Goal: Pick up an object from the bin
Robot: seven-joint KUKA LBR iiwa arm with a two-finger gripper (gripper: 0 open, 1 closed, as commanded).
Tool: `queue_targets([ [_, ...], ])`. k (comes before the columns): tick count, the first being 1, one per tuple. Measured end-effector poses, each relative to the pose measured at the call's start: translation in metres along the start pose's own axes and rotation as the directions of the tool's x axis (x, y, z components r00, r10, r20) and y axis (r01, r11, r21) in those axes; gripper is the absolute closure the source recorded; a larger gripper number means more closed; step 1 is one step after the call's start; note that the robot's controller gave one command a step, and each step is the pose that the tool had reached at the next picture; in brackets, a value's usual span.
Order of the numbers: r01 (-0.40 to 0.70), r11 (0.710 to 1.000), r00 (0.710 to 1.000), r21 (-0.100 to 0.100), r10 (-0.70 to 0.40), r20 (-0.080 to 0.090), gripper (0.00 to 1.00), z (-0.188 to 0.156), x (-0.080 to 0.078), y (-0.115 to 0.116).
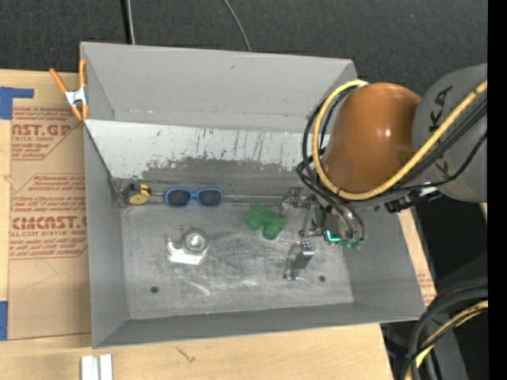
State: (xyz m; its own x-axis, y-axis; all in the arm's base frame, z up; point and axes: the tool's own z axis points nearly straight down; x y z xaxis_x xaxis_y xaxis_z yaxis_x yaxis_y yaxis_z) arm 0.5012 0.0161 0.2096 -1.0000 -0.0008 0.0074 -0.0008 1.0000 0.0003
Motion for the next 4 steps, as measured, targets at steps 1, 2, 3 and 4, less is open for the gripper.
queue_targets([
  [1,-0.054,0.999,0.999,0.000,0.054,0.008,0.00,0.046,-0.055,-0.034],
  [2,0.095,0.996,0.996,-0.001,-0.095,0.000,0.00,0.110,-0.006,0.005],
  [3,0.492,0.870,0.870,0.006,-0.492,0.008,0.00,0.138,-0.062,0.055],
  [4,0.334,0.943,0.943,0.000,-0.334,0.013,0.00,0.127,-0.088,0.126],
])
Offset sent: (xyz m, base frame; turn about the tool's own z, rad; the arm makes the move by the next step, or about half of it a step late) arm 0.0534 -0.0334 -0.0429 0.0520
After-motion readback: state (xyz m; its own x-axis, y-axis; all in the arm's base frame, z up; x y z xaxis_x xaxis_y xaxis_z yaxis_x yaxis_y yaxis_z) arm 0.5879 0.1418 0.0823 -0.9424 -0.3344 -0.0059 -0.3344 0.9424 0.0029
